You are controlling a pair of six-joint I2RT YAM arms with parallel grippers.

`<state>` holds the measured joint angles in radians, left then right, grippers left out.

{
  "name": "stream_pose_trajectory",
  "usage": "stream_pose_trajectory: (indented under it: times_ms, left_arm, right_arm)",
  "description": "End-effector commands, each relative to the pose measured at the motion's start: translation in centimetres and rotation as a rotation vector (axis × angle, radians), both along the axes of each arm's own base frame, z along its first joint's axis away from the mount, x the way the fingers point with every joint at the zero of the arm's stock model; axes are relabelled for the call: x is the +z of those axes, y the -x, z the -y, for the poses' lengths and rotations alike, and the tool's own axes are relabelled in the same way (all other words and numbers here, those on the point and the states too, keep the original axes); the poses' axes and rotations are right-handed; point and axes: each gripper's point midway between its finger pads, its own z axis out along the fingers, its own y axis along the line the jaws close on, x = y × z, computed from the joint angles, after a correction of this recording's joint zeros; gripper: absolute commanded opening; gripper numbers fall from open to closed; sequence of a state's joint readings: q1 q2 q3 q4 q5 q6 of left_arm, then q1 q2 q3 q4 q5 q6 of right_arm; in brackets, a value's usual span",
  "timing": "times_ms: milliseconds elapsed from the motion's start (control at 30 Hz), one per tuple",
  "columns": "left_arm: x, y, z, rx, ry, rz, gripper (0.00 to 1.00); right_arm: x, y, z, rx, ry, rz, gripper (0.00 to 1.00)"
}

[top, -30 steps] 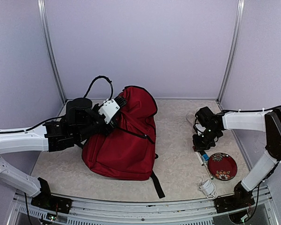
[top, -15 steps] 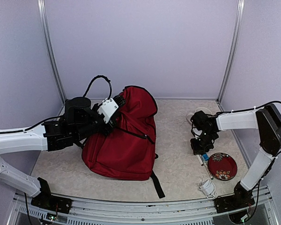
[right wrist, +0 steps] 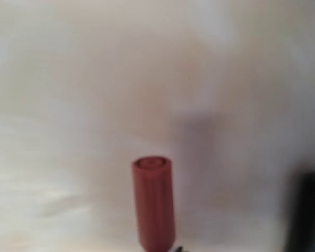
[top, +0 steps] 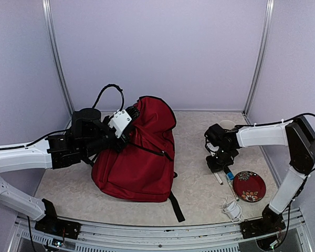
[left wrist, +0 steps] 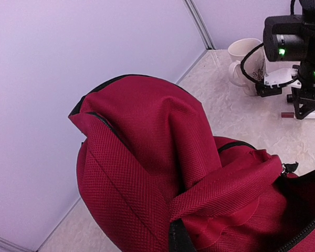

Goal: Pack the student bag
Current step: Pick up the pen from the center of the board, then place the pen in the lower front pocket of the bag.

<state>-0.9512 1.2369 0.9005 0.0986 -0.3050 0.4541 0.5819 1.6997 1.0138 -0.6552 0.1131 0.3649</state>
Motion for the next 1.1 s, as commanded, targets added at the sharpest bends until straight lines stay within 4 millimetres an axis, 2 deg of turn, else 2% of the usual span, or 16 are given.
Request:
stream_pose_trajectory:
  times_ms: [0,100,167,200,300,333,400,533,667,833,967,1000,1033,1067]
  left_arm:
    - [10.0,0.5,-0.4,-0.017,0.248,0.169,0.0]
    - [9.7,0.4,-0.1,-0.026,0.245,0.159,0.0]
    - [9.5,0.4,0.1,-0.033,0.246,0.152,0.0]
    - [9.6,0.4,0.1,-0.033,0.247,0.151,0.0]
    - [9.4,0.4,0.3,-0.04,0.252,0.141,0.0]
    - [9.4,0.4,0.4,-0.042,0.252,0.139,0.0]
    - [9.4,0.3,0.4,-0.039,0.252,0.136,0.0]
    - [9.4,0.3,0.4,-0.042,0.256,0.134,0.0]
    - [9.6,0.4,0.3,-0.043,0.261,0.134,0.0]
    - [9.7,0.4,0.1,-0.04,0.261,0.138,0.0]
    - [9.6,0.3,0.2,-0.04,0.26,0.137,0.0]
    - [9.6,0.3,0.2,-0.041,0.26,0.136,0.0]
    - [9.6,0.3,0.2,-0.042,0.258,0.136,0.0]
    - [9.6,0.3,0.2,-0.043,0.26,0.134,0.0]
  right_arm:
    - [7.7,-2.1,-6.2,0.179,-0.271,0.229,0.0]
    - [14.6,-1.6,-10.8,0.371,-0.543,0.435,0.0]
    - [20.9,-0.6,-13.8,0.52,-0.739,0.632,0.0]
    - [22.9,0.4,-14.6,0.579,-0.807,0.684,0.0]
    - [30.7,2.5,-17.2,0.732,-1.049,0.937,0.0]
    - [32.4,3.4,-18.1,0.779,-1.121,0.979,0.0]
    - [34.1,4.9,-20.2,0.86,-1.245,1.018,0.0]
    - [33.8,5.9,-24.0,0.951,-1.331,0.997,0.0]
    - [29.6,5.5,-26.5,0.966,-1.282,0.877,0.0]
    - [22.5,6.7,-27.1,1.014,-1.128,0.606,0.0]
    - [19.4,7.4,-26.5,1.034,-0.953,0.512,0.0]
    - [19.0,7.2,-26.4,1.037,-0.901,0.509,0.12]
    - [19.2,7.0,-26.4,1.034,-0.867,0.505,0.31]
    - [19.6,6.6,-26.5,1.023,-0.84,0.504,0.42]
